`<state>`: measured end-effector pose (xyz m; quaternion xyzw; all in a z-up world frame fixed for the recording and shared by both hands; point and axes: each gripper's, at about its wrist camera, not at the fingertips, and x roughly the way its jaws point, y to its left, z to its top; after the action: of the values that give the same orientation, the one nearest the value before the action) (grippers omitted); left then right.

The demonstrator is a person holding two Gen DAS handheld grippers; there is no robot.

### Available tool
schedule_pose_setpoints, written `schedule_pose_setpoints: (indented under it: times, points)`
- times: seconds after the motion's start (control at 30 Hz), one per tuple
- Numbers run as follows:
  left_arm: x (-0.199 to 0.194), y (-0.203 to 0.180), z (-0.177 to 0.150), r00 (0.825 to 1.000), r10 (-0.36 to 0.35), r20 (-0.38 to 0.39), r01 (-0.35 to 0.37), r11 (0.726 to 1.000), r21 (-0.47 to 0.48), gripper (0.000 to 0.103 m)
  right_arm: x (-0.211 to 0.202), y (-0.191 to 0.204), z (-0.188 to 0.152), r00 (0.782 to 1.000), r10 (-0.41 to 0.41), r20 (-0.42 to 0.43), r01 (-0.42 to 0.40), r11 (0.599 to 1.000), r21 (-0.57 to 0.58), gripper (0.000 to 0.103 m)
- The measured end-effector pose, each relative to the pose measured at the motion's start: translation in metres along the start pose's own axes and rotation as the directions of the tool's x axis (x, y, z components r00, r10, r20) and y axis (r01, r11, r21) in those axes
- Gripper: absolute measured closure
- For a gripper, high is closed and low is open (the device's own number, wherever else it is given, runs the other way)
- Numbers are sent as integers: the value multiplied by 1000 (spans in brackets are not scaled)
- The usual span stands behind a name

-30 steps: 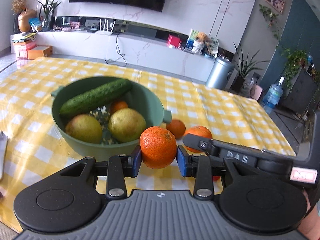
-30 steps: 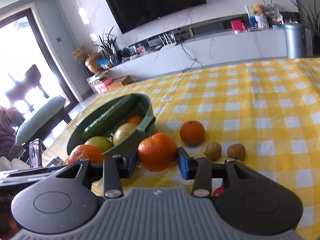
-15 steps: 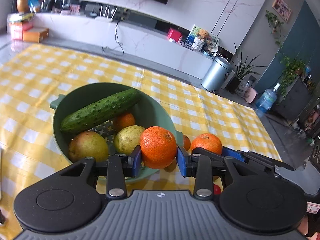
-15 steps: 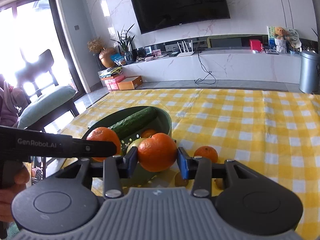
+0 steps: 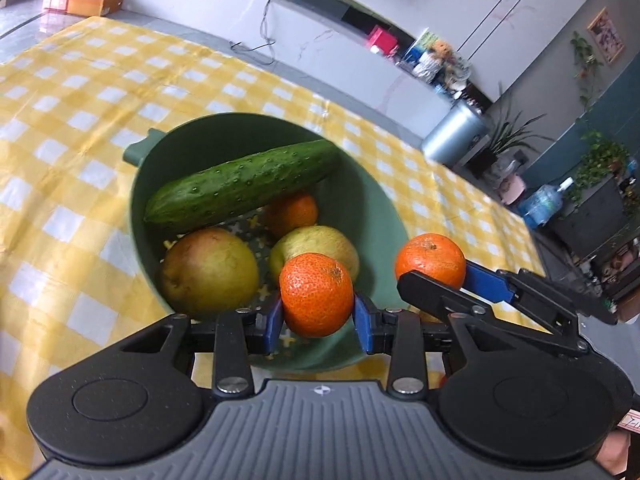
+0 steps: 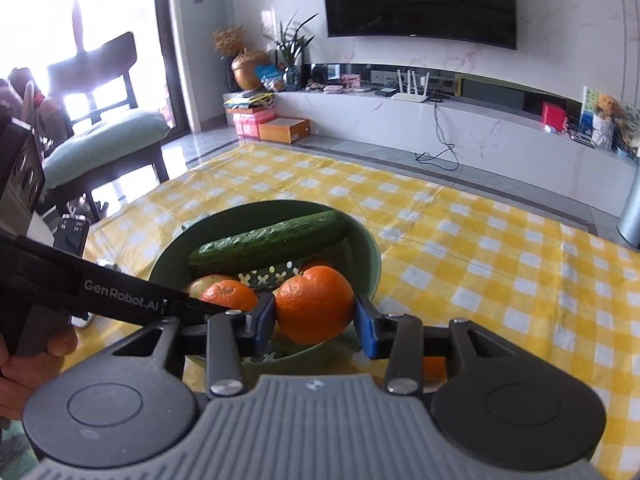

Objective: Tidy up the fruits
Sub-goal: 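Carry the tangerine and orange over the colander with both tools, then open both tools to drop tangerine and orange into the colander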

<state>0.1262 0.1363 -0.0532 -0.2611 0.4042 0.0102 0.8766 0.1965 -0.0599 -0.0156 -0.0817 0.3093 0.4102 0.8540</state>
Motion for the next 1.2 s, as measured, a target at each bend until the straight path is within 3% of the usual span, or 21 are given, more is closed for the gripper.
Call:
schedule_pose_setpoints:
  times: [0.2,0.5,0.73,0.97,1.2]
  points:
    - [-2,-4,1,998,63,3,-63,997,45,62,14,5,5,997,21,-74,-25,998,-59,64]
    - [-4,-5,-1,998,65,6,-65,995,82,60,23,7,16,988,8,-152,-30,989,-142,63]
    - [-9,0,-2,999,20,31,-22,998,63,45,28,10,22,981,-18,-191,-18,982,-187,63]
    - [-23,-2,-3,993,4,117,-12,998,67,45,34,20,28,971,-46,-235,-11,972,-236,63]
    - [-27,-6,-5,982,76,174,-96,990,107,45,50,36,36,943,-102,-318,2,954,-299,63]
